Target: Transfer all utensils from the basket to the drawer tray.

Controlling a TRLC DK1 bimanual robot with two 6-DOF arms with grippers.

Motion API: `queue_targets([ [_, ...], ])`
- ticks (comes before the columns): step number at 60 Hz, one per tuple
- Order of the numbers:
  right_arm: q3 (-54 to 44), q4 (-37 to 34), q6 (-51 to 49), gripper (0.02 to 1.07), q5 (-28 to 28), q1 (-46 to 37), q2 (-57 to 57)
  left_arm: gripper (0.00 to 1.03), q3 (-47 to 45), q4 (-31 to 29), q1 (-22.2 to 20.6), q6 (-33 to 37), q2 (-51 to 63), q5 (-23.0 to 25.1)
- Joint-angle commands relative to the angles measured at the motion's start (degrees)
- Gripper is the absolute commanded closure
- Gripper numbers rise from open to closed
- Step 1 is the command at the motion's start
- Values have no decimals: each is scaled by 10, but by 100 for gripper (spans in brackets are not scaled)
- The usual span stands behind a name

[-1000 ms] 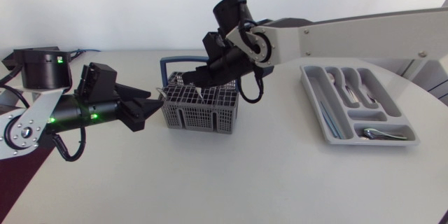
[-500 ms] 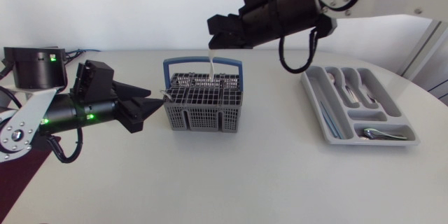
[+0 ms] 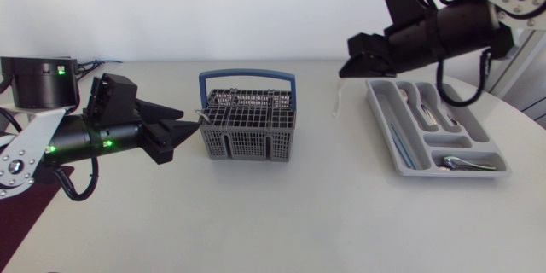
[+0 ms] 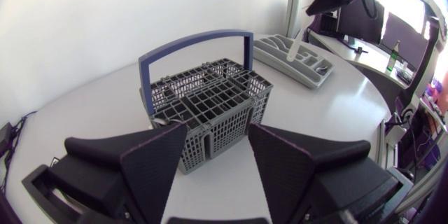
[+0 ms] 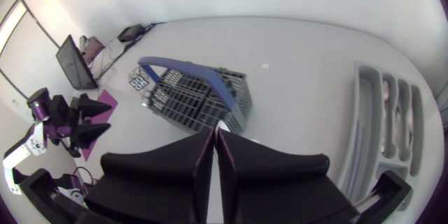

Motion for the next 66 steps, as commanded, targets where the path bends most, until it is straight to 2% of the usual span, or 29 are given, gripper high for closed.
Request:
queue_targets([
  [1, -48, -26, -41, 97, 23, -36, -34, 41, -5, -2, -2, 0, -7, 2],
  [15, -152, -20, -134, 97, 117, -159, -102, 41, -4, -2, -16, -4, -5, -3],
  [29, -183, 60, -244, 97, 142, -341, -48, 41, -4, -4, -22, -8, -9, -7],
  [33, -183, 72, -263, 97, 147, -369, -26, 41, -3, -8, -22, -8, -12, -7],
  [45, -193, 129, -293, 97, 165, -408, 25, 41, -4, -8, -23, -8, -13, -8],
  [66, -208, 234, -317, 96, 206, -424, 108, 41, -3, -18, -27, -8, -23, -15],
])
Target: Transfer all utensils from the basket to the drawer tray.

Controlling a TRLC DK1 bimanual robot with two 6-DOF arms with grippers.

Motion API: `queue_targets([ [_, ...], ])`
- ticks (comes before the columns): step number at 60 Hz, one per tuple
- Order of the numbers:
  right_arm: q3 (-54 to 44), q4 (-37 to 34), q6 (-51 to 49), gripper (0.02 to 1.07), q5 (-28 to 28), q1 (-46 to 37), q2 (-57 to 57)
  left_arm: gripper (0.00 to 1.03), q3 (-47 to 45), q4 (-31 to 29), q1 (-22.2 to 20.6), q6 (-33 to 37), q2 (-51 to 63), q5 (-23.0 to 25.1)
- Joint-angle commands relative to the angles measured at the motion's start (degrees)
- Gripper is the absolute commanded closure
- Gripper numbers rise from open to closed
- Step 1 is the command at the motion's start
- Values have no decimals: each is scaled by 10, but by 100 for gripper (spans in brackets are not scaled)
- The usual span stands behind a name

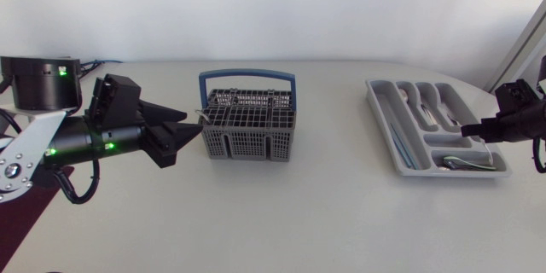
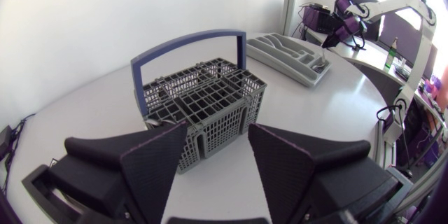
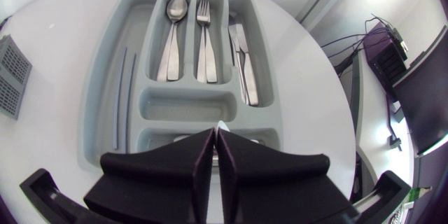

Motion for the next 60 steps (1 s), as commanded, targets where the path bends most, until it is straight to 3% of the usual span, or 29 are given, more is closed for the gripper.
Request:
queue_targets([
  [1, -18, 21, -18, 96, 10, -6, 22, 41, -4, -5, -4, -6, -10, 0],
  [11, -40, 47, -22, 92, 38, 7, 29, 41, -2, -10, -2, -5, -13, -1],
  [20, -62, 65, -25, 60, 56, 20, 32, 41, -4, -11, -1, -1, -17, -4],
  [40, -88, 74, -33, 22, 69, 34, 12, 41, 10, -21, 18, 22, -15, -8],
  [51, -89, 73, -38, 13, 75, 29, 1, 41, 9, -28, 20, 41, -13, -9],
  [60, -89, 30, -41, 12, 65, 29, -52, 41, 17, -40, 24, 60, -12, -10],
])
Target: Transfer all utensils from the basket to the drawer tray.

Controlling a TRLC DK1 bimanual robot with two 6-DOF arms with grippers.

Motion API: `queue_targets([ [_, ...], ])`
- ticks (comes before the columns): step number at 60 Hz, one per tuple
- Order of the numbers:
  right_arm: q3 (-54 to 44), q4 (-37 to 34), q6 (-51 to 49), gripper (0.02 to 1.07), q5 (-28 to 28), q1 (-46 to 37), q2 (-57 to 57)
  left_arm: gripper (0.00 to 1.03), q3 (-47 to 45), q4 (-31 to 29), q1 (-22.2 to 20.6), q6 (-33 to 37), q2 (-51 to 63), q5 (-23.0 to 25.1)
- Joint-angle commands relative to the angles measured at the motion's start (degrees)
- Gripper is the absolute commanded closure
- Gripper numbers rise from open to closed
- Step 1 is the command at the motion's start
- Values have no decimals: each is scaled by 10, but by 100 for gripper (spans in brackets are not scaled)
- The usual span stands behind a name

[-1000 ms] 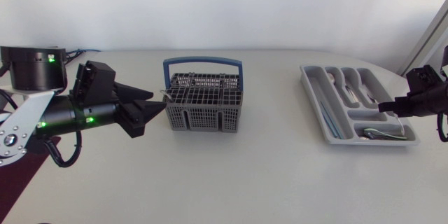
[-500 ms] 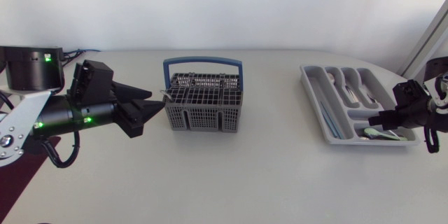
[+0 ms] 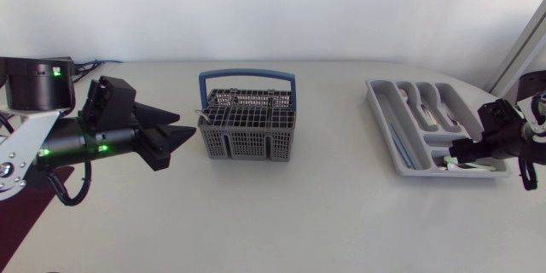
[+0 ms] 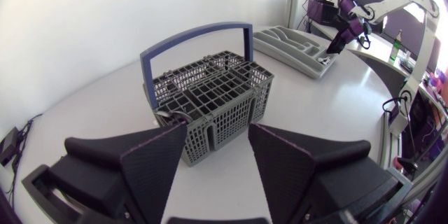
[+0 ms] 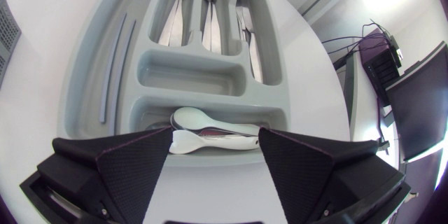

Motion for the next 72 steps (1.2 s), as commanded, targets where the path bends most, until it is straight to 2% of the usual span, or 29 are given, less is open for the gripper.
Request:
queue_targets([
  [1, -7, -31, -12, 12, -8, -1, -45, 41, 17, -10, 5, 27, -2, -4],
  [10, -9, -75, -12, 11, -76, 24, -113, 41, 37, -30, 7, 57, 2, -10],
  [15, -14, -90, -8, 11, -88, 51, -133, 40, 46, -40, 7, 87, 3, -15],
  [19, -19, -104, -5, 11, -121, 74, -149, 40, 47, -42, 5, 137, 3, -20],
  [29, -35, -102, 7, 11, -136, 141, -177, 40, 48, -43, -16, 272, 7, -62],
  [39, -64, -85, 8, 11, -128, 240, -197, 40, 58, -45, -23, 358, 24, -74],
  [44, -74, -79, 8, 8, -95, 302, -197, 41, 63, -46, -30, 401, 42, -81],
  [51, -82, -70, 16, 8, -78, 377, -196, 44, 67, -46, -43, 500, 77, -95],
  [61, -86, -59, 24, 8, -70, 434, -185, 45, 86, -46, -47, 586, 121, -117],
  [72, -85, -38, 29, 8, -60, 455, -151, 47, 113, -40, -41, 640, 162, -123],
])
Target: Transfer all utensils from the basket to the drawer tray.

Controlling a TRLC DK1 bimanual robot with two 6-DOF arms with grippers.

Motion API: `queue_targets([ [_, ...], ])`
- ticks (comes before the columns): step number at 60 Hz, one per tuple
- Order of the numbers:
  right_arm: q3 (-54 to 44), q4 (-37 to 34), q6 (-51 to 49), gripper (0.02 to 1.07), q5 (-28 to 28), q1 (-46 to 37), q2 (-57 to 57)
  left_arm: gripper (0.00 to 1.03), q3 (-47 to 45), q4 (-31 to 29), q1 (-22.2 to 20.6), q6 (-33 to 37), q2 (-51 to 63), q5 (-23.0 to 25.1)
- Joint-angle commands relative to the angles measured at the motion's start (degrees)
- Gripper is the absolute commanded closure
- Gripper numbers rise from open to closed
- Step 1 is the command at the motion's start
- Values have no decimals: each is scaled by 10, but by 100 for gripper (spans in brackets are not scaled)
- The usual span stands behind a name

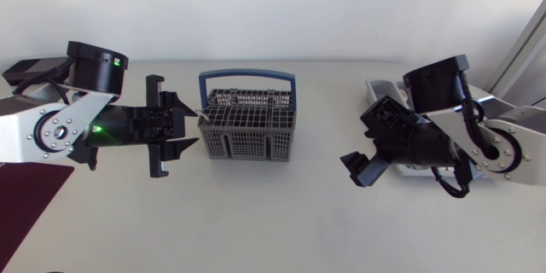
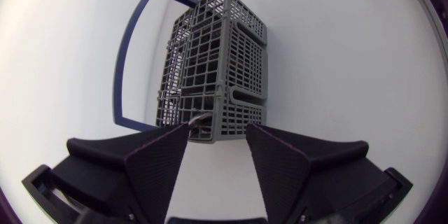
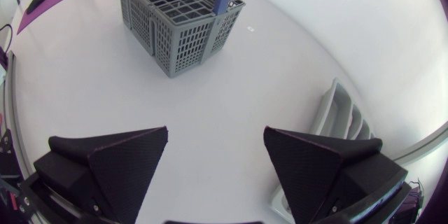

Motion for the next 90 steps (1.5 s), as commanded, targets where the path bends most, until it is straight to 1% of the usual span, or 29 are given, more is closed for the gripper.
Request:
queue_targets([
  [1, -12, 10, 10, 8, 8, 8, 26, 47, 25, 4, 3, 54, 21, -4],
  [7, -7, 15, 10, 8, 11, 11, 42, 47, 30, 12, 4, 90, 34, -4],
  [13, 1, 16, 9, 8, 11, 11, 54, 47, 50, 12, 16, 115, 55, -5],
  [17, 2, 21, 9, 8, 11, 14, 60, 53, 55, 14, 19, 151, 64, -4],
  [18, 2, 23, 9, 8, 11, 14, 62, 53, 56, 16, 20, 156, 67, -4],
  [32, 4, 43, 5, 8, 14, 21, 93, 54, 76, 18, 22, 194, 92, -5],
  [37, 8, 45, 5, 8, 14, 21, 102, 57, 78, 20, 15, 203, 94, -5],
  [40, 10, 45, 3, 8, 14, 21, 108, 61, 80, 20, 11, 212, 98, -5],
  [48, 13, 46, -2, 8, 14, 19, 115, 62, 85, 21, 1, 220, 106, -13],
  [50, 12, 47, -2, 8, 14, 18, 116, 65, 86, 21, -2, 220, 108, -13],
  [54, 9, 54, -5, 8, 15, 18, 122, 66, 87, 25, -4, 220, 113, -13],
  [59, 2, 60, -10, 8, 14, 17, 126, 70, 92, 27, -6, 221, 123, -15],
  [61, 2, 60, -10, 8, 14, 16, 126, 70, 93, 29, -6, 223, 127, -16],
  [67, 1, 61, -13, 8, 14, 14, 126, 77, 95, 31, -7, 228, 132, -17],
  [70, 0, 62, -15, 8, 14, 13, 127, 82, 93, 32, -9, 245, 133, -18],
  [74, -2, 65, -16, 8, 14, 12, 128, 84, 93, 33, -10, 250, 133, -19],
  [82, -9, 71, -16, 8, 14, 12, 130, 92, 96, 33, -11, 251, 133, -19],
  [85, -12, 74, -17, 8, 15, 13, 131, 97, 97, 33, -10, 252, 133, -19],
  [90, -13, 74, -17, 8, 14, 14, 131, 100, 96, 33, -10, 258, 133, -20],
])
